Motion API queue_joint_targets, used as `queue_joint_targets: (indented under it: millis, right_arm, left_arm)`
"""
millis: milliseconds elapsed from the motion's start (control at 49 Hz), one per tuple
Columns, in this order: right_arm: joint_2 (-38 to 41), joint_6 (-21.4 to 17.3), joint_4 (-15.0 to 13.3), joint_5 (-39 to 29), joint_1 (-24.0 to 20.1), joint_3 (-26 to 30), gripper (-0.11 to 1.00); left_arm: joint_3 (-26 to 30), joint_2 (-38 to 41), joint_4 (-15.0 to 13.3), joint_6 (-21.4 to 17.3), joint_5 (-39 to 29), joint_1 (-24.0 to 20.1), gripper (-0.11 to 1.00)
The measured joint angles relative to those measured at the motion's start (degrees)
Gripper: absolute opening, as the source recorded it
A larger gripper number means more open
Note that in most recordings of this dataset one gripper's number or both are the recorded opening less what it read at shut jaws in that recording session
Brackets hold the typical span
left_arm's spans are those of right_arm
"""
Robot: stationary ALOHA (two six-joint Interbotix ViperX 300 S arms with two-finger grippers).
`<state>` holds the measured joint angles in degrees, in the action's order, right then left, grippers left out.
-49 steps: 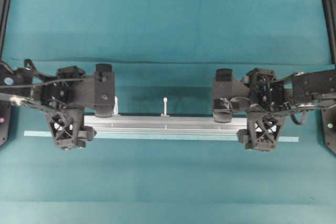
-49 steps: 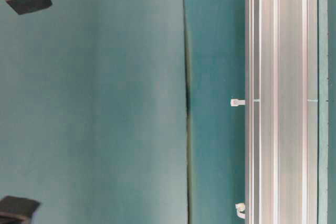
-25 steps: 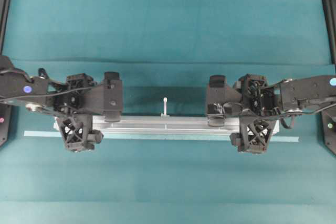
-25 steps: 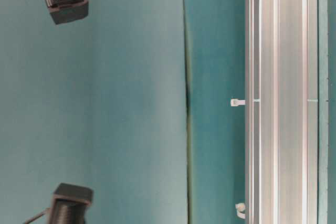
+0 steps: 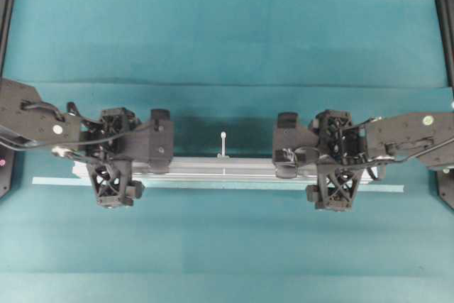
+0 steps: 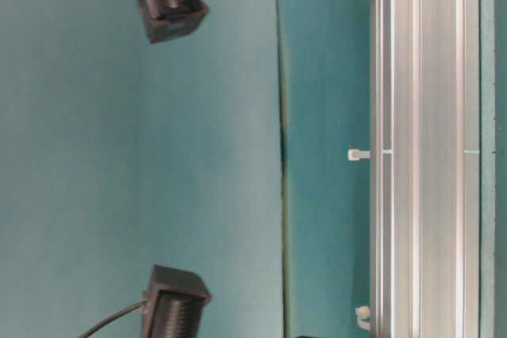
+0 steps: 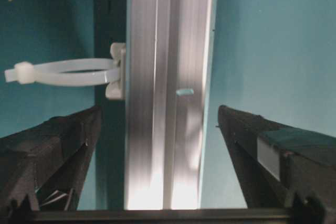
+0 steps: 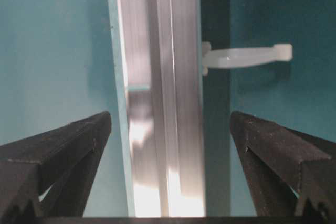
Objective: Lift the large metal rail with both hands.
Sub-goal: 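Close both grippers on the silver rail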
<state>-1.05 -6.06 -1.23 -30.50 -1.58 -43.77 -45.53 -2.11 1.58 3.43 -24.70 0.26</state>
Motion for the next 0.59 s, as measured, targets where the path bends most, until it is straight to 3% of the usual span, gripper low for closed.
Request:
queue_joint_targets:
  millis: [489,591]
  right_arm:
    - [0.8,0.0,0.0,1.0,-0.2,-0.8,0.97]
    - [0.9,-0.1,0.0,1.0,-0.2,-0.8,0.92]
  left_arm:
    - [-0.2,0.7,0.0,0.1,1.1,-0.4,0.98]
    - [-0.3,0.7,0.0,0.2,1.1,-0.4,0.95]
